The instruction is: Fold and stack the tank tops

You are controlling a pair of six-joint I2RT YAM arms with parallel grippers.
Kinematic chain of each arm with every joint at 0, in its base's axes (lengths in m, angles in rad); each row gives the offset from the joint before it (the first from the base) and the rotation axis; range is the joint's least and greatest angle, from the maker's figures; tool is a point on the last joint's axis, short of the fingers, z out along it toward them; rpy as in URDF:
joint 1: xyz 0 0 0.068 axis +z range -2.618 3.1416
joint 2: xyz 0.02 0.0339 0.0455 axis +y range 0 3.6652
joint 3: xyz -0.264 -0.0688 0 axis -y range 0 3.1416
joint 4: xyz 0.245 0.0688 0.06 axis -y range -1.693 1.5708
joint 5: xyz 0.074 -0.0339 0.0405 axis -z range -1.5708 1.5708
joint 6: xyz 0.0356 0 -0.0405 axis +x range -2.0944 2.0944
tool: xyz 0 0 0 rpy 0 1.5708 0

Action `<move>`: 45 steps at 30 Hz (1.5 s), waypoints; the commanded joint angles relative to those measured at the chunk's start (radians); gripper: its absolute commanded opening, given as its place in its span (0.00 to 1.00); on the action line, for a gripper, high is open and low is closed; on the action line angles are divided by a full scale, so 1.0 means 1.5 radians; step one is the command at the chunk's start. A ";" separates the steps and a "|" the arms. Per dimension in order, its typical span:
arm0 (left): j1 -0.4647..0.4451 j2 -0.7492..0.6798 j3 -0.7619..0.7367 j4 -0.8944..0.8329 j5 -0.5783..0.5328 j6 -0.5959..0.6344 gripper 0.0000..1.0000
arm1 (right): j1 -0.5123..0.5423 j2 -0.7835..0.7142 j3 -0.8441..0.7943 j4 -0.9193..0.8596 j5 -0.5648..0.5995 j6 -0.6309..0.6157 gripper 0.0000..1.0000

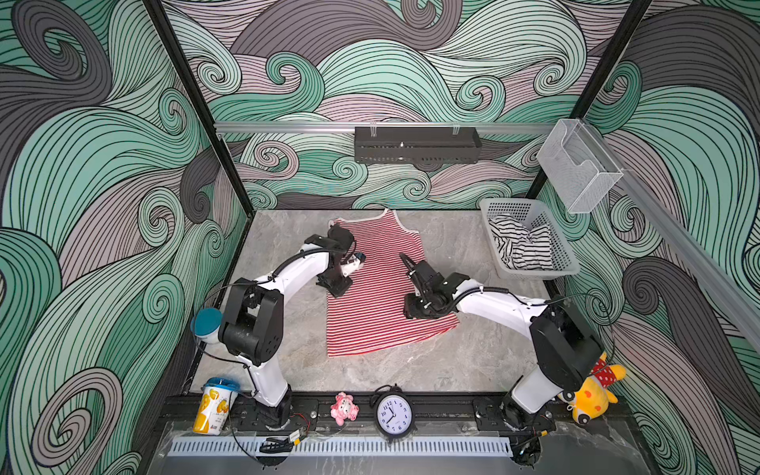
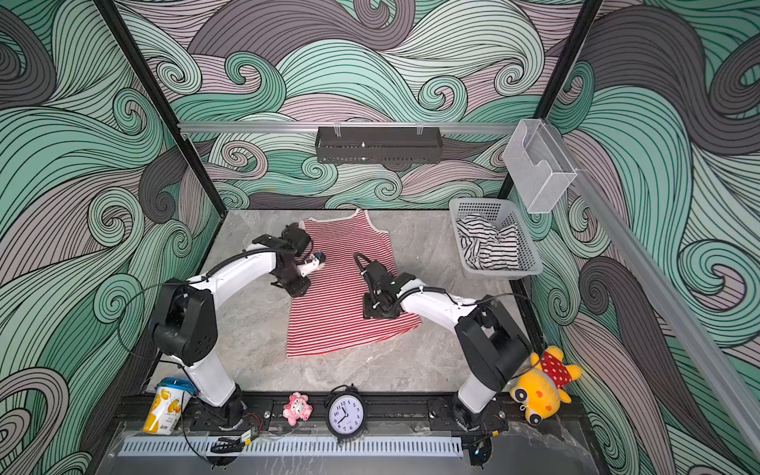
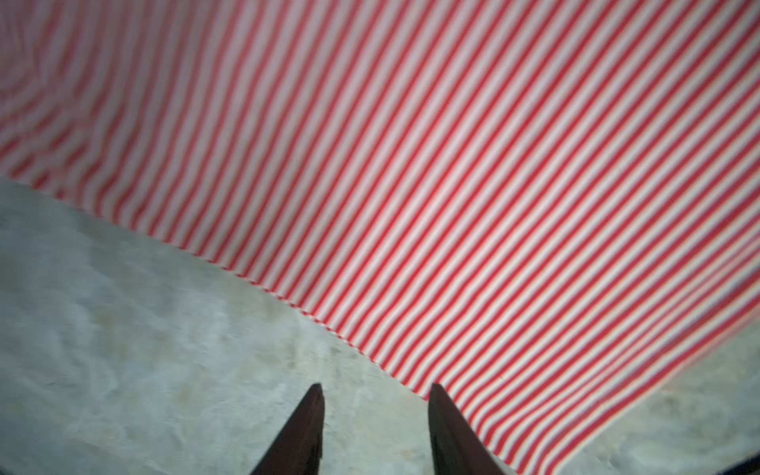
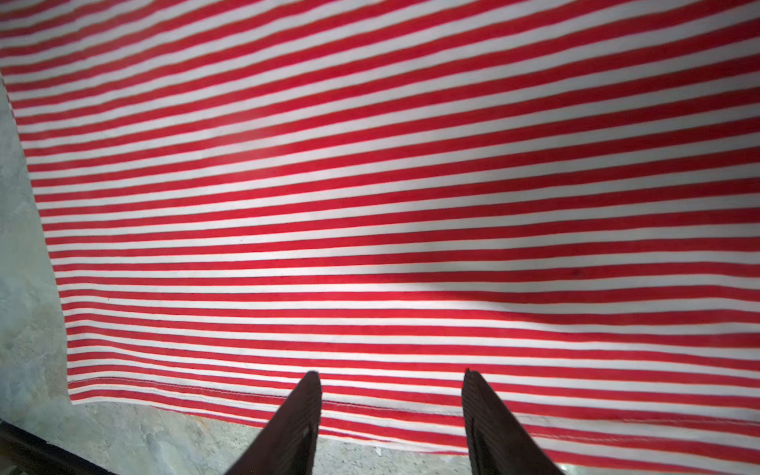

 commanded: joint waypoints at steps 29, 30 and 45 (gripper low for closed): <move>0.090 0.265 0.116 0.133 -0.167 0.008 0.44 | -0.070 0.082 -0.046 0.076 -0.030 0.048 0.64; 0.090 0.245 0.085 0.139 -0.168 0.005 0.44 | -0.088 0.096 -0.032 0.073 -0.036 0.038 0.64; 0.002 0.012 -0.215 0.077 -0.115 -0.060 0.42 | -0.265 0.344 0.376 -0.095 -0.092 -0.072 0.65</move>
